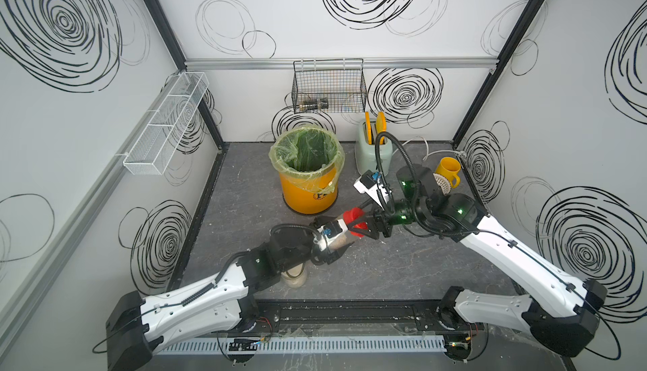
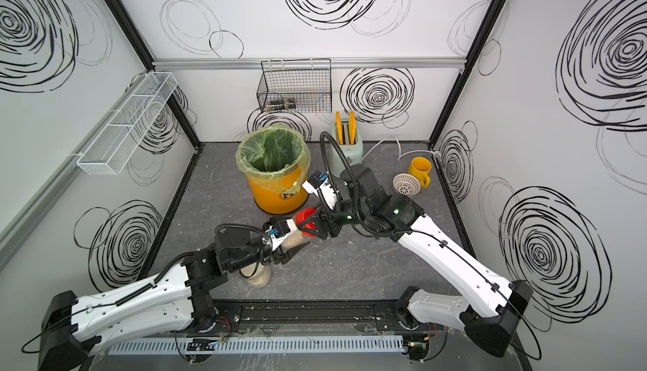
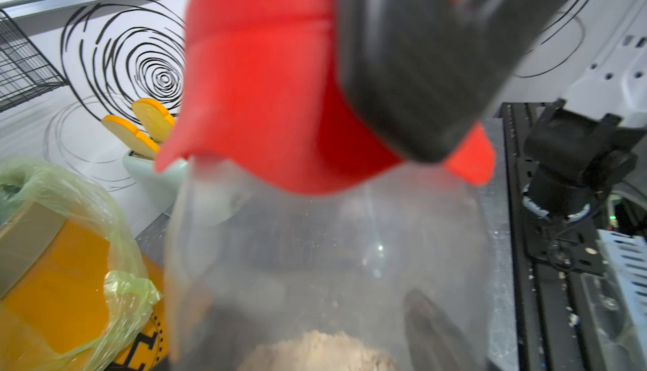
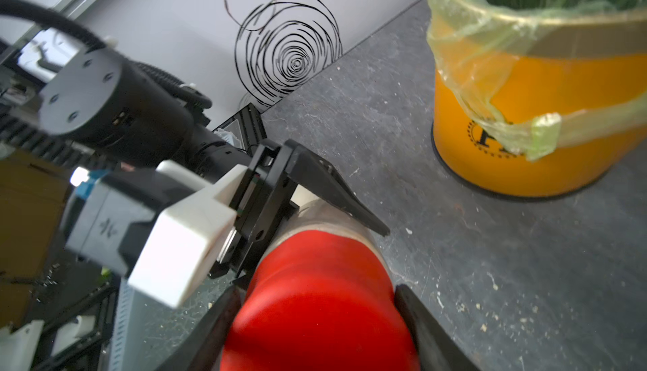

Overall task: Empty expired oatmeal from jars
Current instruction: Unscrew the lid from the jar.

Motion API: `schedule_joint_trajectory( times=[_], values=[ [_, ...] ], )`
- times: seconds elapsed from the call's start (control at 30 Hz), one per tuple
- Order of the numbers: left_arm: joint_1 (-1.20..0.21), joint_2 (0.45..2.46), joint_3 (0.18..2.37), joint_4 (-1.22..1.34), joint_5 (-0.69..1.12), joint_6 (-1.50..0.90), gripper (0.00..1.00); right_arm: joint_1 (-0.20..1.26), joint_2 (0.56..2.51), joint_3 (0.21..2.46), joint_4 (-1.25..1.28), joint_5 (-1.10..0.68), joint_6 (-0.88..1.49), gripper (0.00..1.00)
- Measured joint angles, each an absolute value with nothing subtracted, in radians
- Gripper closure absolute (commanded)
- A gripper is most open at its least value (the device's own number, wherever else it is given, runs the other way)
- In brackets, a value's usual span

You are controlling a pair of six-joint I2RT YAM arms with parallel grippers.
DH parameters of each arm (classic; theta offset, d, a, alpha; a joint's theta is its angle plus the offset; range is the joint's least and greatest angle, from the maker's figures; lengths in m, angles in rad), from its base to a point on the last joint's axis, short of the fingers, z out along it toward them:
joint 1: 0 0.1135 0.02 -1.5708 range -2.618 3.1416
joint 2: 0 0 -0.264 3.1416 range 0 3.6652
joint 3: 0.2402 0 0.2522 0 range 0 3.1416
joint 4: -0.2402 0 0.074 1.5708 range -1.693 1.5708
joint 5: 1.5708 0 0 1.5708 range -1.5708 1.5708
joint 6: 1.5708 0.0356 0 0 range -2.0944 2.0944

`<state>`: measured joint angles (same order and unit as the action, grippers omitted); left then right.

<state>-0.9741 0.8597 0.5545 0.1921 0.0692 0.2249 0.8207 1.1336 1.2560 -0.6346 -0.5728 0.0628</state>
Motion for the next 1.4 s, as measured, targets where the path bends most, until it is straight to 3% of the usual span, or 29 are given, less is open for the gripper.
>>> schedule_joint_trajectory(
  times=[0.13,0.23,0.3,0.67,0.93,1.4],
  values=[
    [-0.971,0.834,0.554,0.19,0.162,0.194,0.3,0.841,1.078,1.217,-0.588,-0.613,-0.044,0.38],
    [-0.962,0.824,0.554,0.186,0.203,0.182,0.3,0.842,1.082,1.218,-0.582,-0.648,-0.099,0.13],
    [-0.959,0.823,0.554,0.195,0.219,0.178,0.3,0.844,1.093,1.222,-0.591,-0.672,-0.12,0.03],
    [-0.946,0.807,0.55,0.258,0.207,0.165,0.28,0.824,1.076,1.248,-0.697,-0.652,-0.115,0.02],
    [-0.946,0.836,0.531,0.318,0.062,0.219,0.28,0.818,1.074,1.409,-0.889,-0.44,0.087,0.02],
    [-0.958,0.938,0.531,0.423,-0.08,0.297,0.27,0.785,1.207,1.515,-0.88,-0.376,0.362,0.02]
  ],
)
